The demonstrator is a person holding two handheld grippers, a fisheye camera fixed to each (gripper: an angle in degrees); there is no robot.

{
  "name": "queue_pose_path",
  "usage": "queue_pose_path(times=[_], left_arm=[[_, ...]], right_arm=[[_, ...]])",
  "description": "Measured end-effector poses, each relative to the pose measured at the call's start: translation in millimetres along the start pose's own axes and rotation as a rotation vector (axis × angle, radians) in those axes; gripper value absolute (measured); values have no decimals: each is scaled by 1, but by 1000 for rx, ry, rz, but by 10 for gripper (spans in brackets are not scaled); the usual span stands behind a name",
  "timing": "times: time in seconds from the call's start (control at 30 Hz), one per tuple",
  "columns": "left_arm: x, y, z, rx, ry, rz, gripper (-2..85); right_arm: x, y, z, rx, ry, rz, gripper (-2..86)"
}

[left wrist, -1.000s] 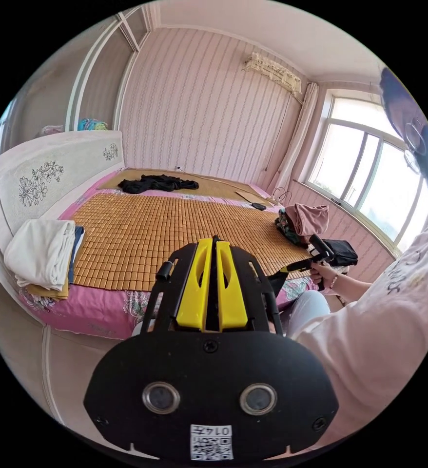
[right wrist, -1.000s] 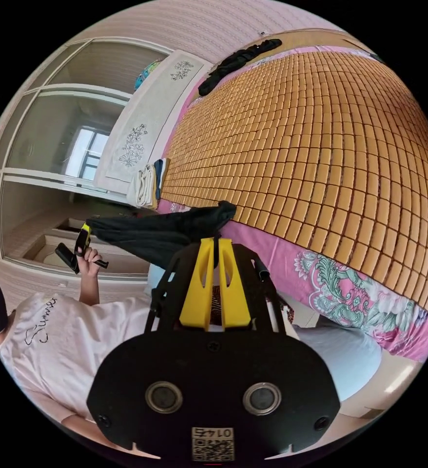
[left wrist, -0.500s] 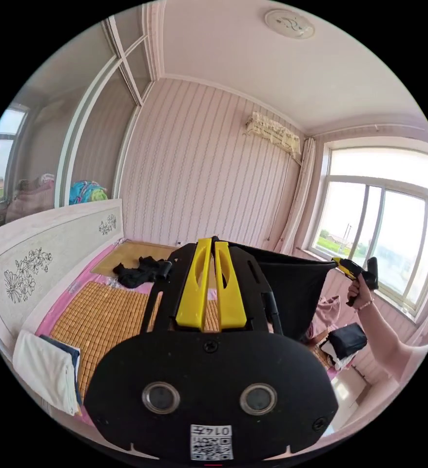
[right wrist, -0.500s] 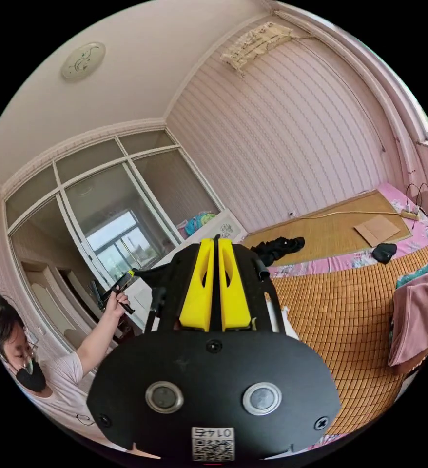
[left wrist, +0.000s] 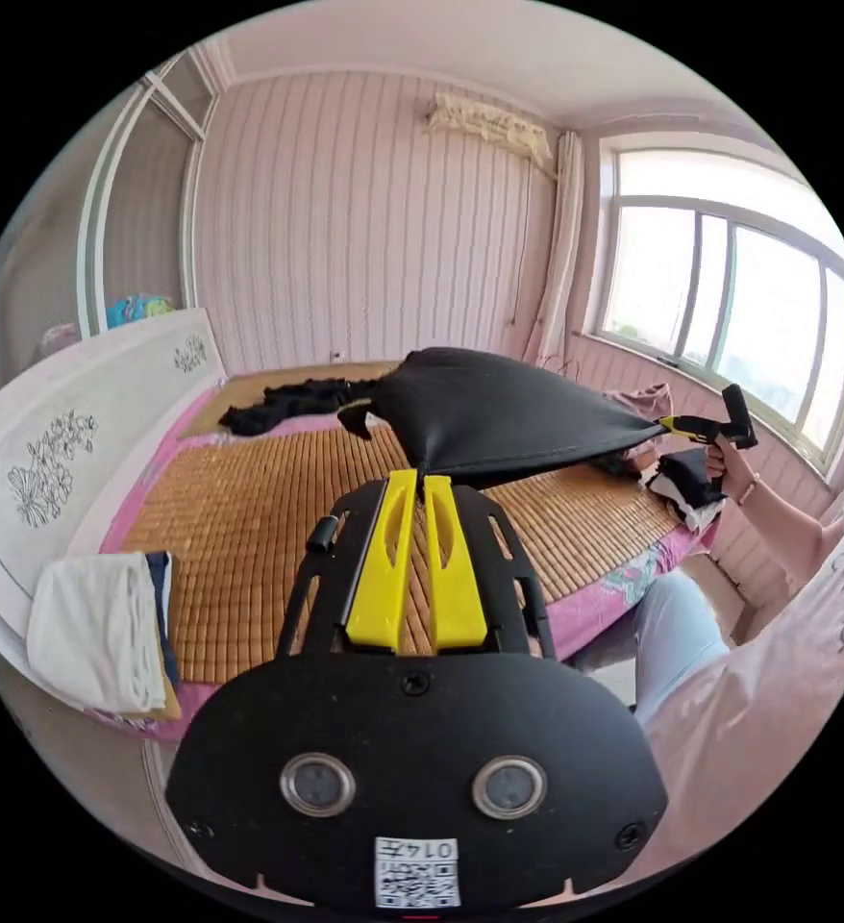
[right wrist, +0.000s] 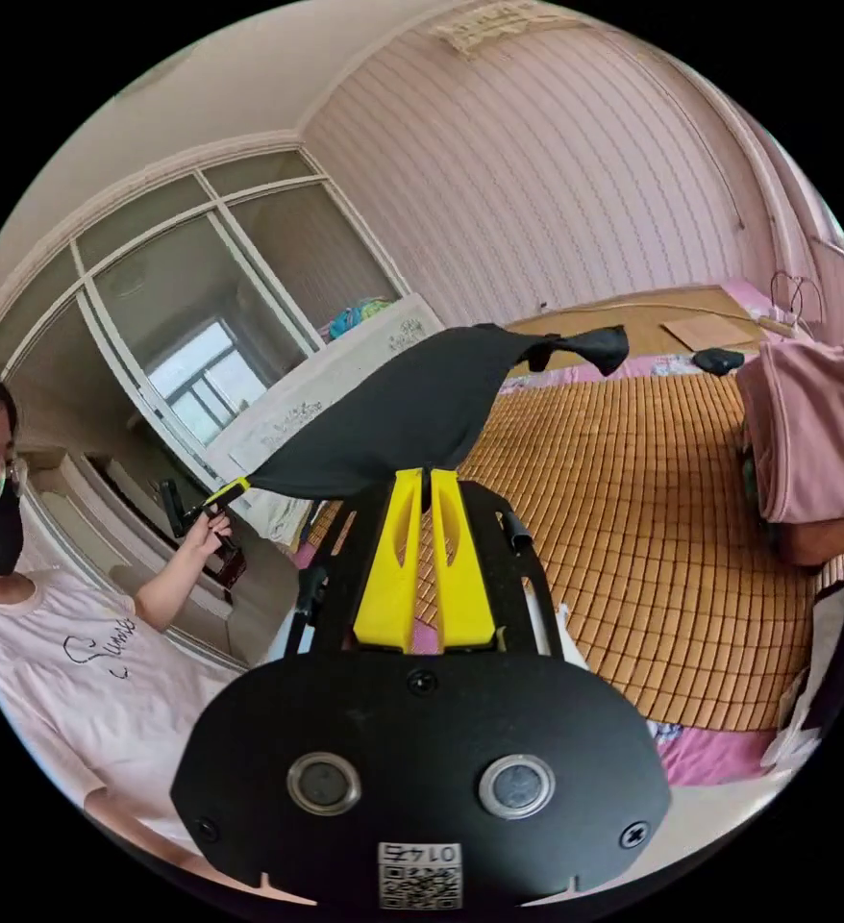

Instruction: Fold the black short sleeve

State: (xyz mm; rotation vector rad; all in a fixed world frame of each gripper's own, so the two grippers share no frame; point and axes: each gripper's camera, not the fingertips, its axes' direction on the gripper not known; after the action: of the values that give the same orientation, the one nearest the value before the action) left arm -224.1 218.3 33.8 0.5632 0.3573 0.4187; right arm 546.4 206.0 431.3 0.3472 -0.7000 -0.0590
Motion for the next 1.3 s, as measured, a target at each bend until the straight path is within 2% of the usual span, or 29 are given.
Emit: queue_pose_path(times=[0.07,0.13,0.2,0.27,0.43,0.7,0.83,0.93,1.1,1.17,1.3], left_arm=[[5,60,53,-204,-4,-57,-9],[8,93,82,-336,18,-117,-9],[13,113,98,-418,31,-158,-9],[19,124,106,-484,72,-164,-10],[27,132,98,-547,86,-115,-10],[33,137,54,-504,155,-116,-9],[32,134,15,-413,193,-142,-9],[29,119,-36,-195,269,-153,-9],[15,68,-149,241,318,-140,-10],[19,35,-209,430,299,-40,-10],[30,-25,-281,561,194,92,-10]], right_arm=[[30,40,31,-110,34,145,6],[52,74,53,-207,64,270,6],[68,106,68,-282,44,408,6],[69,120,69,-312,45,442,6],[59,139,57,-389,78,430,6],[38,165,25,-478,60,401,7],[23,170,3,-445,15,383,7],[4,160,-31,-290,-144,302,6],[-69,112,-131,48,-341,-46,6],[-103,94,-167,137,-396,-187,6],[-189,49,-234,244,-359,-471,6]])
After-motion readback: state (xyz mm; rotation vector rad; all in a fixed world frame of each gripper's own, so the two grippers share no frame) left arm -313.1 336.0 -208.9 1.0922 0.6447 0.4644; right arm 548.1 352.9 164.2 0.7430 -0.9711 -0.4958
